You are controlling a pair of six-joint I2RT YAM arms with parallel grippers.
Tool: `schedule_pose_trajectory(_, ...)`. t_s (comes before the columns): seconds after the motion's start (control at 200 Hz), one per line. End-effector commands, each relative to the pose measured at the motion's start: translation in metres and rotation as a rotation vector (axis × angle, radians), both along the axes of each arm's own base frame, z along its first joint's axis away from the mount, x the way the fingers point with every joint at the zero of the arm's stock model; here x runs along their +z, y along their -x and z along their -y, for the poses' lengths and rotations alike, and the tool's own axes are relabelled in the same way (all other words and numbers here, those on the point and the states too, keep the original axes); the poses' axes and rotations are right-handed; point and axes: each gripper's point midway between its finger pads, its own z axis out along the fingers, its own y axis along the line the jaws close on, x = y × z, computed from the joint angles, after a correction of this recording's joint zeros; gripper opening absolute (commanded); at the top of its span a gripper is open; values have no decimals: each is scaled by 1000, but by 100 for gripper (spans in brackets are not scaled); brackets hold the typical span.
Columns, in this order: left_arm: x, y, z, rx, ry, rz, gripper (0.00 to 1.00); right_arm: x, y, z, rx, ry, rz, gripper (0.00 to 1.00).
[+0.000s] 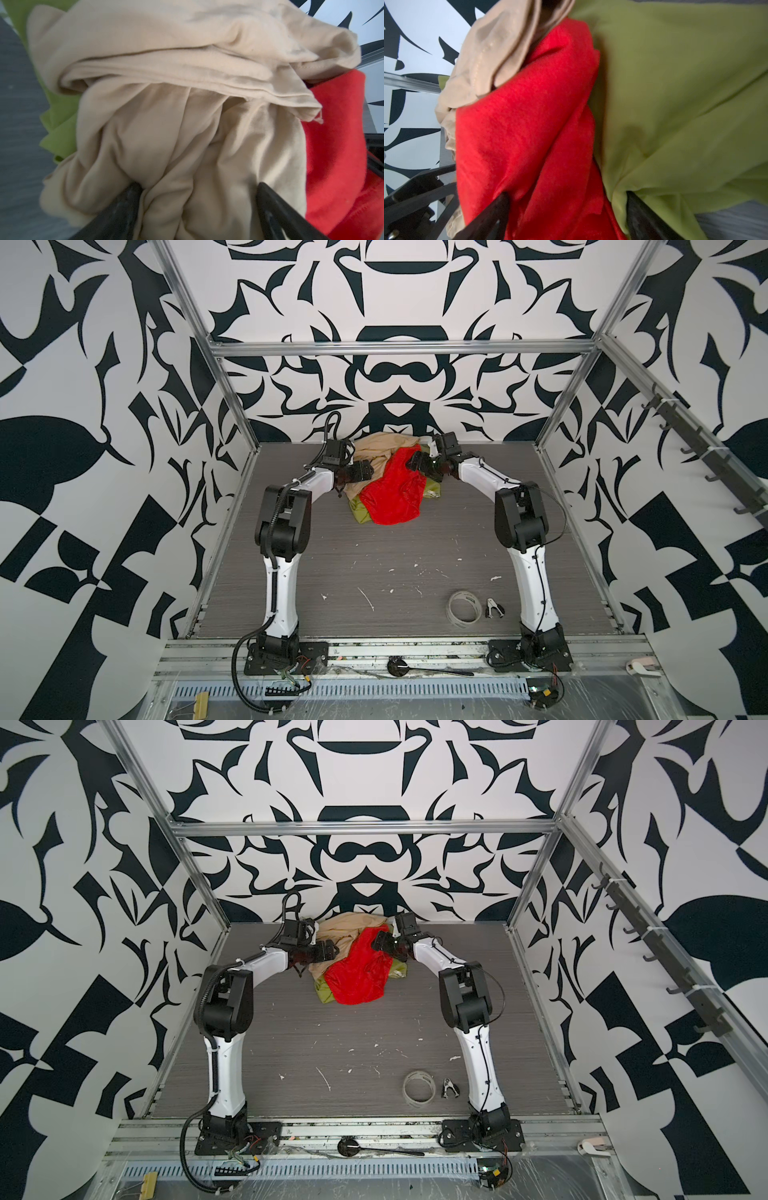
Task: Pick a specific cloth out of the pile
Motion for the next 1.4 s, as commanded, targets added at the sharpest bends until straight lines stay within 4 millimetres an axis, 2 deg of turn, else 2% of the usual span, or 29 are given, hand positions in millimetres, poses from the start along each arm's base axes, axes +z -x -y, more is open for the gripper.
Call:
schedule_pose_trajectory(0.0, 0, 17, -10, 35, -8, -48, 90, 23, 2, -21, 56, -32, 35, 87)
schedule_pose_trajectory(0.115, 3, 26, -14, 46, -13, -49, 90, 22, 4, -30, 73, -34, 34, 86)
schedule_pose_trajectory(0.28, 10, 32, -17, 53, -14, -43, 89, 23, 6, -32, 78, -33, 31, 85)
schedule_pose_trajectory(0.46, 20, 33, -19, 56, -21, -19, 90, 40, 9, -27, 86, -9, 59, 84)
schedule_pose_trajectory(0.675, 50, 32, -21, 50, -26, 40, 92, 75, 12, 0, 59, 45, 118, 84)
schedule_pose_trajectory(0.89, 83, 35, -21, 40, -19, 94, 94, 86, 25, 6, 52, 35, 128, 82)
schedule_pose_trajectory(1.09, 94, 49, -18, 20, 13, 99, 94, 80, 34, 3, 64, 5, 105, 67)
schedule_pose_trajectory(1.395, 92, 75, -4, -27, 62, 41, 93, 61, 45, -10, 90, 13, 66, 60)
